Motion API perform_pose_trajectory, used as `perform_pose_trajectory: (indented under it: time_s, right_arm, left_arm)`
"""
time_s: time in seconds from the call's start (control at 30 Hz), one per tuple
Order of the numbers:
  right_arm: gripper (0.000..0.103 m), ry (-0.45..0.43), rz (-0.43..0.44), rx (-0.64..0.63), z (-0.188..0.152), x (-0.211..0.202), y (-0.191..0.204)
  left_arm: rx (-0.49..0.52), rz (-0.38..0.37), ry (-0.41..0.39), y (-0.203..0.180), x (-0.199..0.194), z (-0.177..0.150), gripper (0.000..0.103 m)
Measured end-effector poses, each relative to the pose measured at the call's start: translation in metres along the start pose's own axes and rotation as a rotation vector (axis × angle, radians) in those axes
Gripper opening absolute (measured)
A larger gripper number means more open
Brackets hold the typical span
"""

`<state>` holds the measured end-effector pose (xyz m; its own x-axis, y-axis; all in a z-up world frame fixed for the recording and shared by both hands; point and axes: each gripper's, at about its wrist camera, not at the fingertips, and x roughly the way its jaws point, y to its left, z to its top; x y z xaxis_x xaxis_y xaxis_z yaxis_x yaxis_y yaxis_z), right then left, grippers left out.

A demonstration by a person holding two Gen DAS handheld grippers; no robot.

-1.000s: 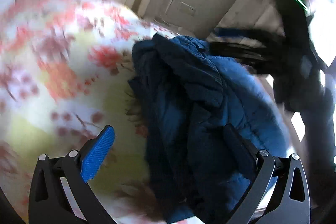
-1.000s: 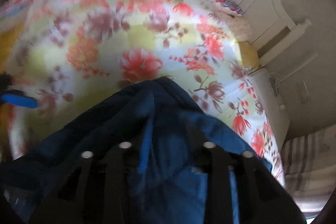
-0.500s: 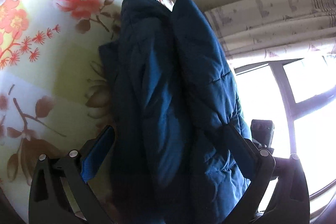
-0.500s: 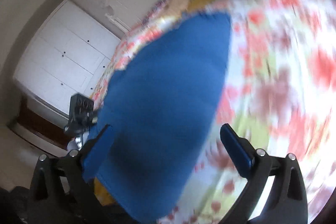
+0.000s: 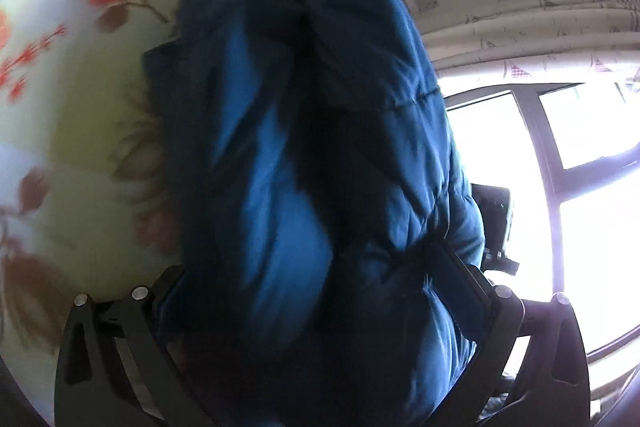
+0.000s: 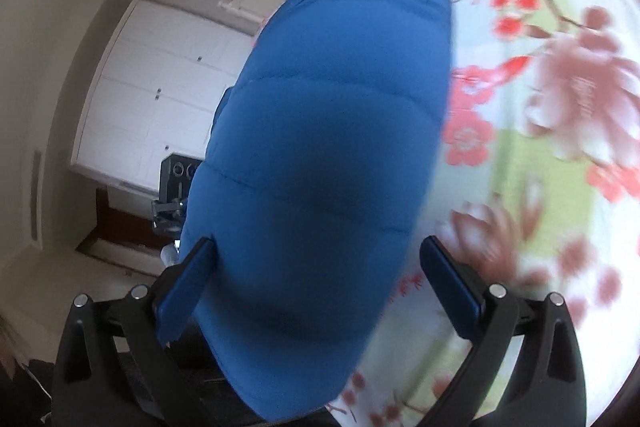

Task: Fold large clothes

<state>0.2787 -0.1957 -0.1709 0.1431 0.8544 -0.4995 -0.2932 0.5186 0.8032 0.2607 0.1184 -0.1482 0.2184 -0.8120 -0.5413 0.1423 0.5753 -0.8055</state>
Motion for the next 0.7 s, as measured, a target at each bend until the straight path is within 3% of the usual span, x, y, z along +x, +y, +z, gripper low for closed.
perform_pose_trajectory:
  time_s: [0.03, 0.1, 0.23, 0.33, 0.53, 0.63, 0.7]
  right_arm:
    - [0.101, -0.005, -0.032, -0.022, 0.001, 0.004, 0.005]
    - [0.101, -0.038, -0.057, -0.056, 0.000, 0.007, 0.011]
    - [0.076, -0.174, -0.105, -0.193, -0.019, -0.007, 0.023]
    - [0.070, -0.252, -0.161, -0.289, -0.023, -0.015, 0.033]
    - [0.067, -0.441, -0.218, -0.335, 0.026, -0.069, 0.038]
    - [0.067, -0.481, -0.257, -0.323, 0.070, -0.090, 0.021]
    - [0.067, -0.475, -0.280, -0.264, 0.104, -0.097, -0.003]
  left_arm:
    - [0.000, -0.006, -0.005, -0.001, 0.001, 0.001, 0.099]
    - [0.007, -0.046, -0.047, -0.002, -0.002, -0.005, 0.085]
    - [0.106, -0.012, -0.139, -0.028, -0.006, -0.013, 0.074]
    - [0.185, -0.023, -0.210, -0.059, 0.000, 0.007, 0.069]
    - [0.250, -0.064, -0.242, -0.110, 0.042, 0.095, 0.068]
    - [0.206, -0.053, -0.238, -0.104, 0.089, 0.150, 0.068]
    - [0.165, 0.005, -0.211, -0.088, 0.122, 0.168, 0.067]
